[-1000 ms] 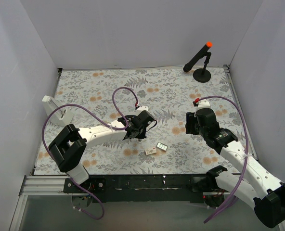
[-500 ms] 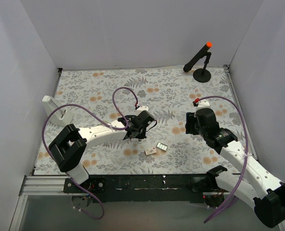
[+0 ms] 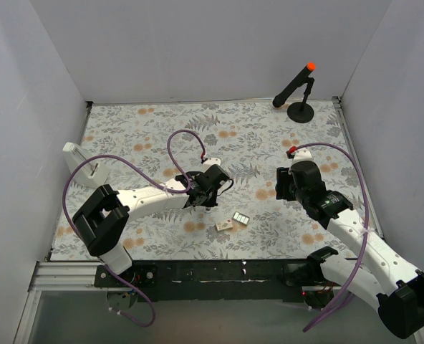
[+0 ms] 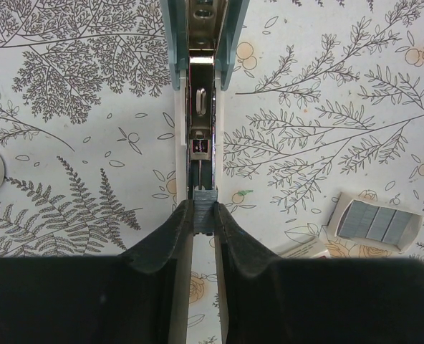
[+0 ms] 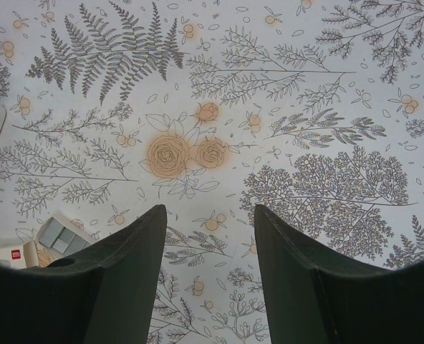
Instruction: Load the staples into the stapler
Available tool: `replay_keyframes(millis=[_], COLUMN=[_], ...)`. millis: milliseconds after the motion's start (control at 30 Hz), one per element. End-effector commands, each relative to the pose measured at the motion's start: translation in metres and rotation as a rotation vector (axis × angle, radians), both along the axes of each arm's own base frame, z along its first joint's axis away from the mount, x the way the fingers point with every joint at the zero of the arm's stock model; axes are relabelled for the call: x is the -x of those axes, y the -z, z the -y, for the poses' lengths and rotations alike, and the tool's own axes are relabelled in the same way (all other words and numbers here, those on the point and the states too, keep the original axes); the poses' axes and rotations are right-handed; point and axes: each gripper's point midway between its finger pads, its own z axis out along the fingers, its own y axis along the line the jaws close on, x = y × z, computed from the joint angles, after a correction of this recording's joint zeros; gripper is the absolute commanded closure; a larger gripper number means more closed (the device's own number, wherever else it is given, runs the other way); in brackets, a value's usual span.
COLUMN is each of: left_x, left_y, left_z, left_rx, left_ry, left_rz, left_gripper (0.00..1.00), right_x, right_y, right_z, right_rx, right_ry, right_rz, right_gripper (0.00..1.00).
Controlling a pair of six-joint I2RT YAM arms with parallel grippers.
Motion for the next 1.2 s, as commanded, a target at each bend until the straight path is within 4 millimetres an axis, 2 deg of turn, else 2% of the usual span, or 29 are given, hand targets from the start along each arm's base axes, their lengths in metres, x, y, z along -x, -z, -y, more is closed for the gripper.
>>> replay_keyframes(millis=[0, 600, 800, 1100, 1167], left_x=[-0.001, 0.0, 0.0, -0.006, -0.005], left_y=[-0.005, -0.008, -0.006, -0.016, -0.012], left_z=[-0.002, 0.004, 0.0, -0.002, -0.002], left_rx=[0.012, 0.039, 0.02, 0.015, 0.009], left_ry=[-0.011, 0.003, -0.007, -0.02, -0.018], left_rz=[0.003, -0.002, -0.003, 0.027, 0.019], left_gripper=[1.0, 1.0, 1.0, 1.0, 1.0], right_x=[-0.012, -0.011, -0.011, -0.012, -0.013], right_y=[-0.025, -0.024, -0.024, -0.025, -0.025], right_z=[-0.005, -0.006, -0.006, -0.008, -0.008], right_rx=[-0.039, -0.044, -0.044, -0.047, -0.047], right_ry=[0.01, 0.005, 0.005, 0.002, 0.002], right_rz=[0.065, 0.059, 0.059, 0.058, 0.059], right_gripper=[0.4, 0.4, 0.4, 0.4, 0.4])
